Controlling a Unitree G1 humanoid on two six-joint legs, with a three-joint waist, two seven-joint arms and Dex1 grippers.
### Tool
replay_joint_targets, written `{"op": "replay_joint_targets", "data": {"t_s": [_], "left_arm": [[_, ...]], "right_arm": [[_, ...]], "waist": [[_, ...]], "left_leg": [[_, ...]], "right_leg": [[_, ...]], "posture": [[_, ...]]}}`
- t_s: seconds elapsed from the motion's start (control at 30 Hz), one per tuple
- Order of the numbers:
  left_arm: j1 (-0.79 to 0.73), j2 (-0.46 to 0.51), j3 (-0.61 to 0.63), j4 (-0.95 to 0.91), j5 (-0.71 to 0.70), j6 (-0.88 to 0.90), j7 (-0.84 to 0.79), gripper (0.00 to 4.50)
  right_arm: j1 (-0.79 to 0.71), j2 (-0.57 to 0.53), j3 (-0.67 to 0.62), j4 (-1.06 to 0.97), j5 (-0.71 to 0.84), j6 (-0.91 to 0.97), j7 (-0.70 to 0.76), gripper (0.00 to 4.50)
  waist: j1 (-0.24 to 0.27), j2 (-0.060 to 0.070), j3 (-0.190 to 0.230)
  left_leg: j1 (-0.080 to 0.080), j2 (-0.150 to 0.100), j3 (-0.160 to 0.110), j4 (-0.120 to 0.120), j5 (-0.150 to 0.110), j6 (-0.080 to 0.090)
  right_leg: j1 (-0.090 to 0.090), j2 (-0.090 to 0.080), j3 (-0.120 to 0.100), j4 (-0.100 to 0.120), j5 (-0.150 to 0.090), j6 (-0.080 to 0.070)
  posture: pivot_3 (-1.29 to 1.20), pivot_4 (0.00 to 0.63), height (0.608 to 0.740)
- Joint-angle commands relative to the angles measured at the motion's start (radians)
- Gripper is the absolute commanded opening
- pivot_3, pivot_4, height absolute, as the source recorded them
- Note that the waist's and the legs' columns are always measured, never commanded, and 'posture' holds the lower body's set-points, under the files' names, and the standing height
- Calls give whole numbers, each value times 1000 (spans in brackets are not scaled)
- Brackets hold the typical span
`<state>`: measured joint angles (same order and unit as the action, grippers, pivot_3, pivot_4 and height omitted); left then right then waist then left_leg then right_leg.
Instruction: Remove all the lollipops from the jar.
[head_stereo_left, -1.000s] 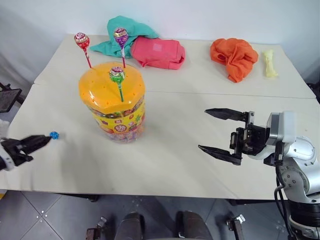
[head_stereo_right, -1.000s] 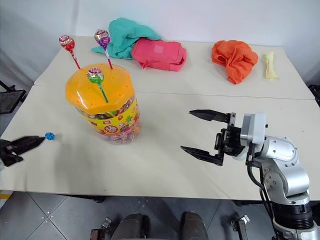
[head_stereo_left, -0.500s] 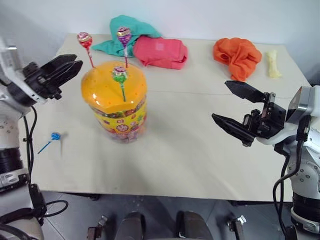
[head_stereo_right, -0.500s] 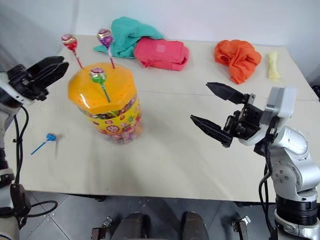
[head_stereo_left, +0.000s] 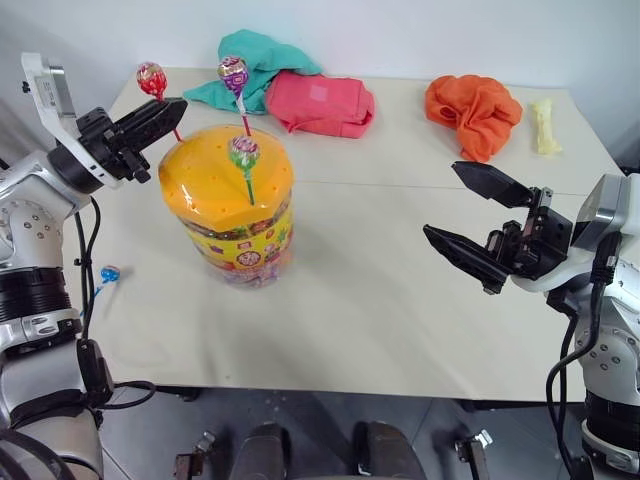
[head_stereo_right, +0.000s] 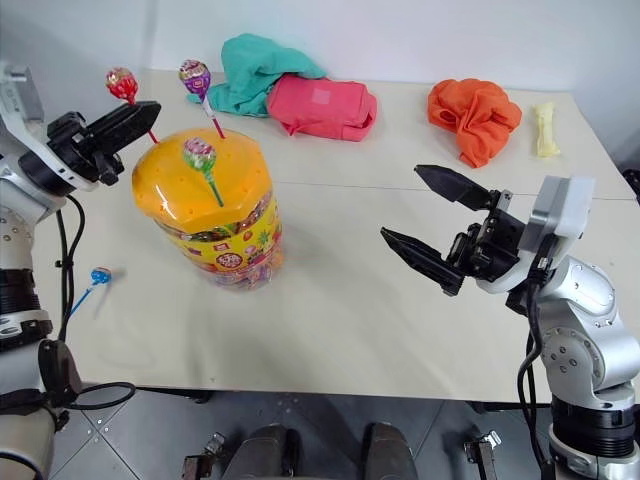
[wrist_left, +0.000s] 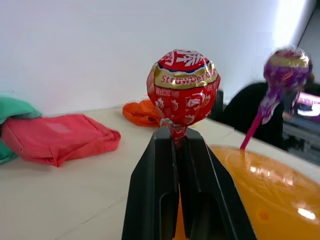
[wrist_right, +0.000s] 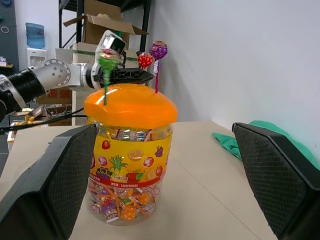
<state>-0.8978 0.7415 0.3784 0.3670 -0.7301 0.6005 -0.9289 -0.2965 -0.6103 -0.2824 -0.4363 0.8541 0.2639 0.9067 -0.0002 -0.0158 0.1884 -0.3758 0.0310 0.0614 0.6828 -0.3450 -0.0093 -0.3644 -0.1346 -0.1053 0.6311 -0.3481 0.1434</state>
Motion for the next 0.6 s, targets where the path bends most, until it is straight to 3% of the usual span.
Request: {"op": "replay_joint_targets", "data": {"t_s": [0.03,0.2,0.3,0.4,0.5,0.6], "left_arm": [[-30,28,136,-41,-102,58,82,12],[121,154,216,-27,-40,79,144,12],[274,248,202,-53,30,99,140,12],[585,348,164,-189,58,236,45,12],[787,352,171,-317,30,318,9,12],[872,319,145,-342,102,333,104,12]], "right_arm": [[-23,4,-10,-28,15,-19,7,4500],[-37,-14,0,-8,3,-22,61,4500],[-38,-26,11,10,-19,-30,106,4500],[-44,-30,34,41,-50,-42,153,4500],[-53,-27,61,67,-81,-57,182,4500],[-41,-31,98,75,-119,-70,217,4500]], "waist": [[-2,0,0],[-30,0,0],[-32,0,0],[-29,0,0],[-22,1,1],[-2,-1,1]], "left_leg": [[0,0,0,0,0,0],[1,1,-7,-2,0,0],[1,1,-7,-3,0,0],[1,1,-6,-3,0,0],[1,0,-4,-4,0,0],[-1,1,-6,-1,0,0]], "right_leg": [[0,0,0,0,0,0],[-4,0,1,5,0,0],[-5,0,1,6,0,0],[-6,-1,2,6,0,0],[-7,-2,4,6,0,0],[-7,-2,3,6,0,-1]], "posture": [[0,150,740],[0,150,740],[0,150,740],[0,150,740],[0,150,740],[0,150,740]]}}
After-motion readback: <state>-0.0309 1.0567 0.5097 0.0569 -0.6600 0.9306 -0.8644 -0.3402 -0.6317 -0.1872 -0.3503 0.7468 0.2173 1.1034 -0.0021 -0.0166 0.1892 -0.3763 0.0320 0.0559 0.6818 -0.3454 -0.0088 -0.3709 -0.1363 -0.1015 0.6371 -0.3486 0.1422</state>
